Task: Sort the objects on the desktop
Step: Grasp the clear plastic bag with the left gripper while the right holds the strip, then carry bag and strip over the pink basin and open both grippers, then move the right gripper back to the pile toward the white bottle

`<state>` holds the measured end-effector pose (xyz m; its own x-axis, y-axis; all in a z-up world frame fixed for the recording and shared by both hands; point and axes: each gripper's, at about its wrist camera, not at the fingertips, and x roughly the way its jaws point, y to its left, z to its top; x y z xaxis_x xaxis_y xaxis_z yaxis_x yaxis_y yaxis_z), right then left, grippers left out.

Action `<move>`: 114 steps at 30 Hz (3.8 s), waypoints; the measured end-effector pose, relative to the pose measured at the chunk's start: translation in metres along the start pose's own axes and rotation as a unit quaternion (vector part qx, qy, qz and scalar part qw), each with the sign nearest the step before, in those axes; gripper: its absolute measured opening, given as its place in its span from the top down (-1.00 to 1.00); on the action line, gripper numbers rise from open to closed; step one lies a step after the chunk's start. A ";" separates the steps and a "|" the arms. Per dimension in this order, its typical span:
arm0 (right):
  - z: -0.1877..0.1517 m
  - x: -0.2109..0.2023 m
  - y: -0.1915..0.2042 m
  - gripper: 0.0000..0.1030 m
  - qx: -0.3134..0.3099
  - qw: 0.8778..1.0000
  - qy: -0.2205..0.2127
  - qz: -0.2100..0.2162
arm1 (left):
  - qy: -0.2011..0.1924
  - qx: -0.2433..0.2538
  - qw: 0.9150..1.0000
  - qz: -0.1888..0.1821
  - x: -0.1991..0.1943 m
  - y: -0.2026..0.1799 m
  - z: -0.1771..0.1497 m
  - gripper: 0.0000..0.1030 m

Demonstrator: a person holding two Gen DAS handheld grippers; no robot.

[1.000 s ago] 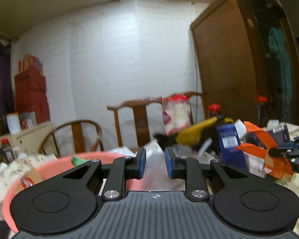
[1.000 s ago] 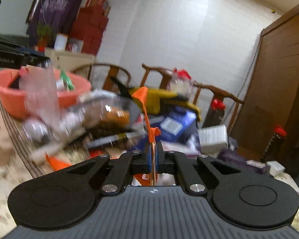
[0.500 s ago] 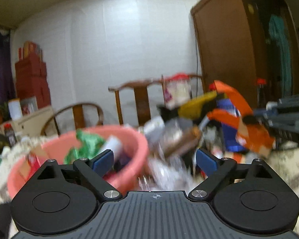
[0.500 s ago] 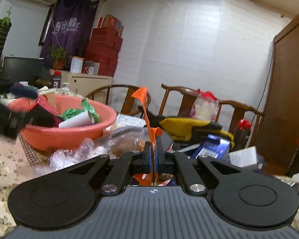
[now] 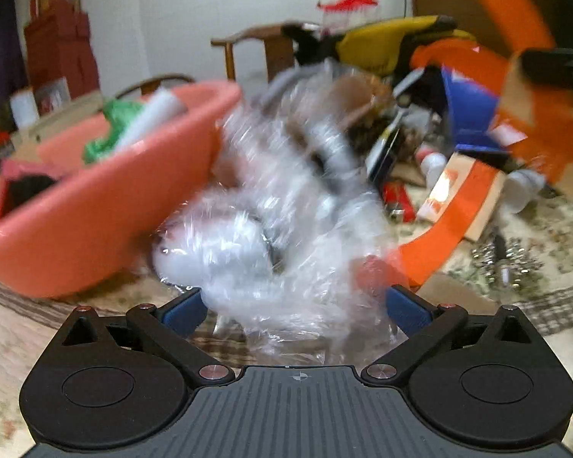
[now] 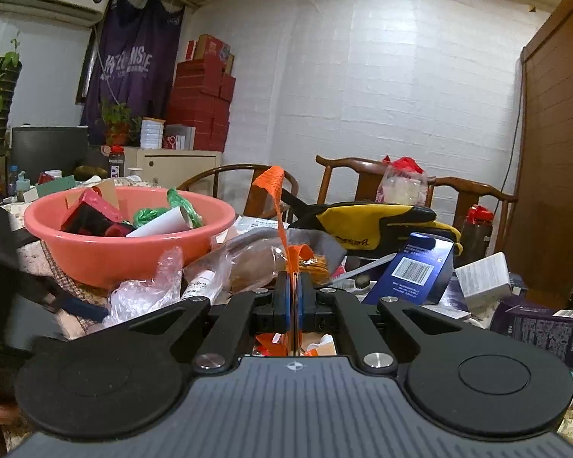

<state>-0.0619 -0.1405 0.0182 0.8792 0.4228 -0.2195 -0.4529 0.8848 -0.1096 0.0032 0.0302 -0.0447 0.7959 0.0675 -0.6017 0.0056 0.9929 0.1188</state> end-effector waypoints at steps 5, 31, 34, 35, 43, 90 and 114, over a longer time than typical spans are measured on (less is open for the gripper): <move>-0.005 -0.006 -0.005 0.93 0.007 1.000 -0.009 -0.005 | -0.017 -0.012 1.000 0.018 0.000 0.003 0.000 0.30; 0.023 -0.015 0.022 0.93 0.025 0.997 -0.060 0.030 | -0.194 0.002 0.981 0.023 -0.103 0.042 0.055 0.97; 0.037 -0.002 0.033 0.92 0.026 0.996 -0.066 0.052 | -0.202 -0.002 0.978 0.042 -0.104 0.059 0.065 0.97; 0.043 0.003 0.037 0.92 0.028 0.995 -0.066 0.062 | -0.204 -0.004 0.978 0.049 -0.104 0.065 0.067 0.97; 0.085 0.073 0.083 0.92 0.029 0.989 -0.049 0.133 | -0.196 -0.039 0.975 0.094 -0.088 0.132 0.080 0.96; 0.144 0.263 0.138 -0.18 0.128 0.965 0.172 0.149 | -0.016 -0.017 0.996 0.083 0.004 0.238 0.131 -0.96; 0.042 0.056 0.071 -0.99 0.014 0.996 0.084 -0.032 | -0.145 0.004 0.989 -0.006 -0.119 0.101 0.017 -1.00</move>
<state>-0.0390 -0.0458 0.0386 0.8679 0.3293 -0.3719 -0.3910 0.9146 -0.1027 -0.0806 0.1206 0.0520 0.9357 0.0227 -0.3520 0.0210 0.9926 0.1199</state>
